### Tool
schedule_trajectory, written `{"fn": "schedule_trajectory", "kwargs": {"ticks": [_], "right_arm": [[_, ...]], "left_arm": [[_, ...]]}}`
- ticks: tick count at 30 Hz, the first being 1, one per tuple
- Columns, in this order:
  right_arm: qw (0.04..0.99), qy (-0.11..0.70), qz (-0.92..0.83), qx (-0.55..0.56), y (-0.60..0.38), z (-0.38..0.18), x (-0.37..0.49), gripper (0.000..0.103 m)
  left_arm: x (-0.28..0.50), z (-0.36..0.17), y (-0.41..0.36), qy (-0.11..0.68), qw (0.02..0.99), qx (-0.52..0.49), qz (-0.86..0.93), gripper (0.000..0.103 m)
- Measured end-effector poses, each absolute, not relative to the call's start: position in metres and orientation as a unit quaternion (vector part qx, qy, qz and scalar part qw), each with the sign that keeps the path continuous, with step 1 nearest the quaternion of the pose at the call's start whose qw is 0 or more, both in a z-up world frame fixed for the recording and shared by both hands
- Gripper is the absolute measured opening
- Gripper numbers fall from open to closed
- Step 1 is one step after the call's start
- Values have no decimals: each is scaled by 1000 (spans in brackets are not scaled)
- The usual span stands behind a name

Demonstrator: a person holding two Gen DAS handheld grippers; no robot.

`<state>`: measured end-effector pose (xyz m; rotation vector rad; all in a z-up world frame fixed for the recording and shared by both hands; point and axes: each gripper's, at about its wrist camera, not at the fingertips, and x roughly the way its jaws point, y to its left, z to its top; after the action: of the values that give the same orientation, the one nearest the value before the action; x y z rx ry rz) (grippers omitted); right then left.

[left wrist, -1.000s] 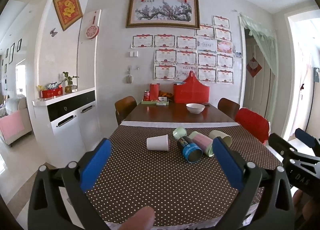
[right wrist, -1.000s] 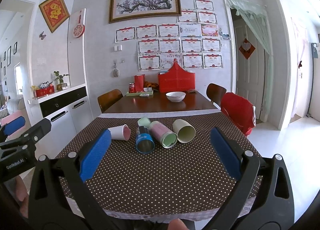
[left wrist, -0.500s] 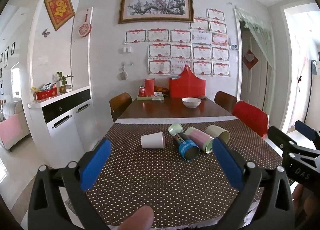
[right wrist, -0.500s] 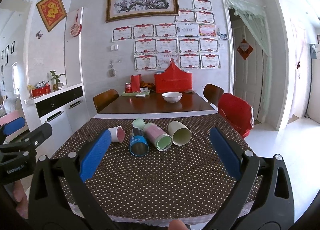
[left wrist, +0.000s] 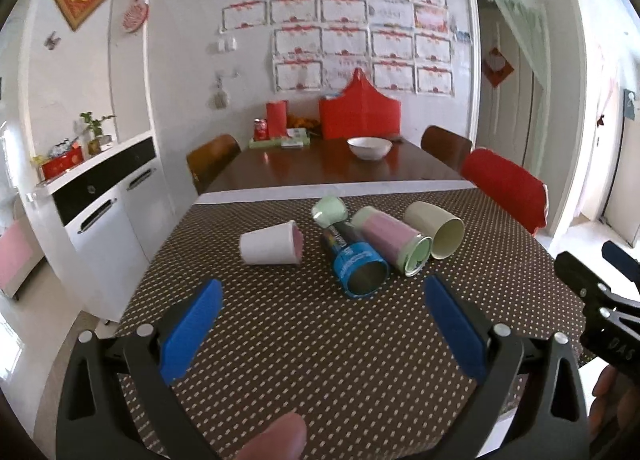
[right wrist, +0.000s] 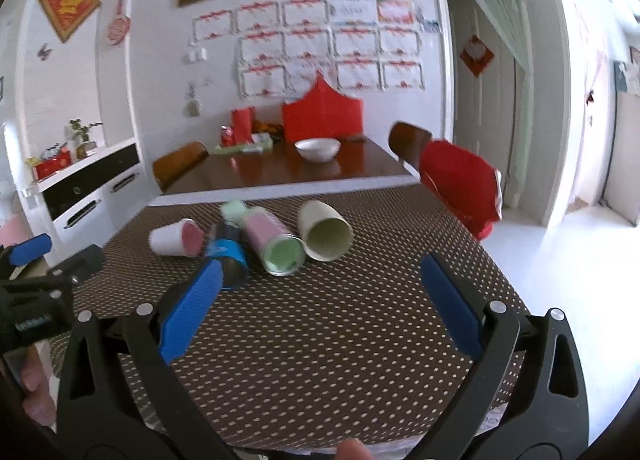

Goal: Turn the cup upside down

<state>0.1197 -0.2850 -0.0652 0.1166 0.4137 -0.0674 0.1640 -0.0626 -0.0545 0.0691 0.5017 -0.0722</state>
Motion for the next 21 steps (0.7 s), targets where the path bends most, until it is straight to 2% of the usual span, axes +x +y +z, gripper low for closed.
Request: {"fn": "schedule_trajectory", "kwargs": {"ticks": [5, 12, 21], "right_arm": [[972, 219, -47, 74, -318, -72, 156, 97], [964, 238, -75, 89, -365, -80, 205, 97], [952, 265, -98, 121, -424, -105, 241, 97]], "left_arm": [[214, -49, -99, 256, 964, 55, -54, 99], [310, -62, -174, 306, 945, 64, -99, 99], [423, -120, -264, 434, 891, 67, -115, 99]]}}
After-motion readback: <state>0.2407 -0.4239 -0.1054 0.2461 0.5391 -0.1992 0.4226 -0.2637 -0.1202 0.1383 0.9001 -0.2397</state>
